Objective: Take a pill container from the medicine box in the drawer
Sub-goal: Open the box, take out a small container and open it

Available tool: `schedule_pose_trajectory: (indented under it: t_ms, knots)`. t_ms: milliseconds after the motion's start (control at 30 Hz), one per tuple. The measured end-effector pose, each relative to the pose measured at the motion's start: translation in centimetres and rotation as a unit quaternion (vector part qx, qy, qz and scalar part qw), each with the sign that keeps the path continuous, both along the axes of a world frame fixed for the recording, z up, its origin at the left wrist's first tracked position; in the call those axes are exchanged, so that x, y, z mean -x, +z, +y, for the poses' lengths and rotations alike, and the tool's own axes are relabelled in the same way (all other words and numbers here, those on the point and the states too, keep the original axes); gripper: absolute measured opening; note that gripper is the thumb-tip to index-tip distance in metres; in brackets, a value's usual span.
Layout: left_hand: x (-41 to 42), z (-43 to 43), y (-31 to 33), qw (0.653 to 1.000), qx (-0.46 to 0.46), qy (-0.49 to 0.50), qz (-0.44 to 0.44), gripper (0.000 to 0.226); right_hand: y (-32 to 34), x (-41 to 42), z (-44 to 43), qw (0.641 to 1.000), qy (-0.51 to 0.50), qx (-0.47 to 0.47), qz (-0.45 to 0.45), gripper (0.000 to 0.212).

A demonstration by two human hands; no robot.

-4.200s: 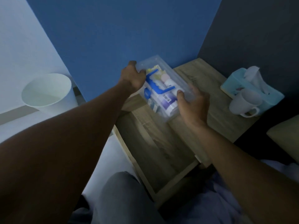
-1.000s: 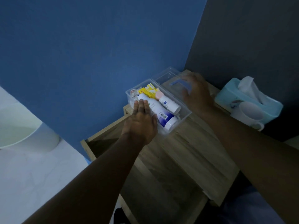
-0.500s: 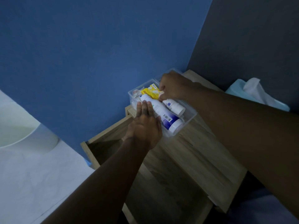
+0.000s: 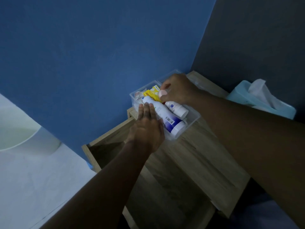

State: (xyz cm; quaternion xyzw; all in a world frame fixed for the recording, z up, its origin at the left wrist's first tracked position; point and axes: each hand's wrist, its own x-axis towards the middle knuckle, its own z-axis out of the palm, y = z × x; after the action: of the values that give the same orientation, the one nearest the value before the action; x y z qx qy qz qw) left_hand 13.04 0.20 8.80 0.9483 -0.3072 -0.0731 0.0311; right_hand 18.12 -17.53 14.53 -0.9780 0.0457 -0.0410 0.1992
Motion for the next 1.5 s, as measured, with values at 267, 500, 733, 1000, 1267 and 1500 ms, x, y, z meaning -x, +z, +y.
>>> schedule_pose_trajectory:
  t_ms: [267,500,733,1000,1267,1500]
  knots:
    - [0.1,-0.2,2.7,0.957,0.233,0.11,0.136,0.061,4.1,4.9,-1.3,0.991,0.004,-0.12,-0.052,0.032]
    - [3.9,-1.8,6.6,0.642,0.624,0.234,0.379,0.035,7.4,11.0,-1.2,0.986,0.058,-0.143,-0.066,0.037]
    - [10.1,-2.4,9.8,0.443,0.701,0.174,0.531,0.027,10.1,16.7,-0.7,0.982,0.112,-0.127,-0.082,0.031]
    - [14.1,-2.6,11.5,0.406,0.724,0.167,0.533,0.03,13.1,21.4,0.3,0.975,0.176,-0.036,-0.131,0.025]
    - [15.4,-2.0,11.2,0.402,0.725,0.151,0.539,0.031,13.4,23.1,0.3,0.964,0.218,-0.031,-0.15,0.023]
    - [15.5,-2.7,10.1,0.412,0.719,0.155,0.538,0.034,12.7,23.2,-0.9,0.957,0.184,-0.223,-0.029,0.037]
